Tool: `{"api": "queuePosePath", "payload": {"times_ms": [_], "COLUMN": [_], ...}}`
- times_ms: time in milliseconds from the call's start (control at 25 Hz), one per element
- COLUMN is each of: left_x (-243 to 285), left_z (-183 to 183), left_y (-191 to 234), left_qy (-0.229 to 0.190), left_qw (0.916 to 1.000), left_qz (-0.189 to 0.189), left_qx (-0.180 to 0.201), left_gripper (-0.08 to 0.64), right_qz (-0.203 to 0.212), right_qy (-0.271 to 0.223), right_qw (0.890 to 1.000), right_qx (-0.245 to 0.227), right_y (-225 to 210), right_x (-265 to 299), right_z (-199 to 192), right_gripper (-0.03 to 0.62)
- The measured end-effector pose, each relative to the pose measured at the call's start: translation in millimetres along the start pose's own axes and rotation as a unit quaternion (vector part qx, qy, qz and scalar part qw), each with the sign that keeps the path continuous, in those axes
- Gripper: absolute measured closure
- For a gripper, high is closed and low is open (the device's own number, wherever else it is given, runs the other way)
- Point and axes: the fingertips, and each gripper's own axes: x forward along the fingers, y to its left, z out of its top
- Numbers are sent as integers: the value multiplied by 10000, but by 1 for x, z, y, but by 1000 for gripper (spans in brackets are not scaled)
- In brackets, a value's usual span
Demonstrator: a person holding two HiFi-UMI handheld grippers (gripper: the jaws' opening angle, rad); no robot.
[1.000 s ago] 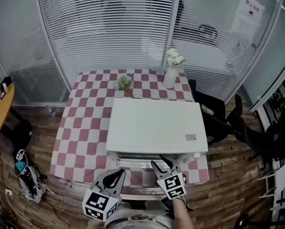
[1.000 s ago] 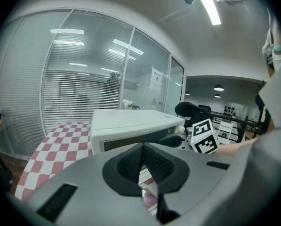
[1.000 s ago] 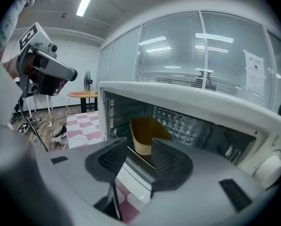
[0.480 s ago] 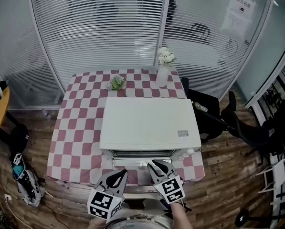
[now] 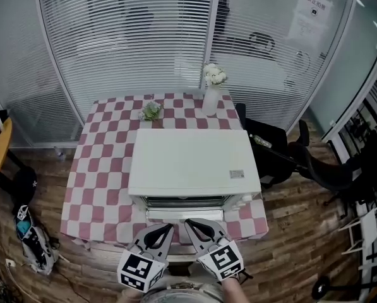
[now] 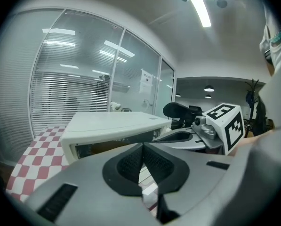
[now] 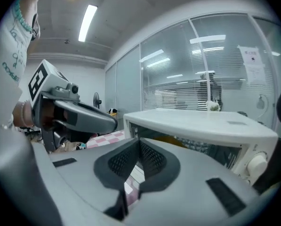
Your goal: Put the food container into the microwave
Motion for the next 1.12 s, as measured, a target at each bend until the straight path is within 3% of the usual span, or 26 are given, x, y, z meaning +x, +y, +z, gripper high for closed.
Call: {"api": "queuePosePath", "payload": {"times_ms": [320,520,680,1120], "left_x": [-8,-14,-16,-18], "left_z": [55,80,89,88], "left_y": [-7,-15,-19,-19], "left_qy": [-727,-955,-1076,-1063], "left_qw": [9967,9937,9916,9921], "left_qz": [67,80,107,140], "left_qx": [349,575,711,656], "left_gripper": [546,546,546,546], "right_qz": [-40,-58,-90,-102], "right_qy": [-671,-1059,-1183,-1080], "right_qw": [9973,9935,9921,9932], "right_qx": [-289,-415,-410,-428], "right_y": [1,1,0,-1], "right_x": [-14,-24,-29,-29], "right_z": [71,101,111,110], "right_gripper": [598,598,599,600]}}
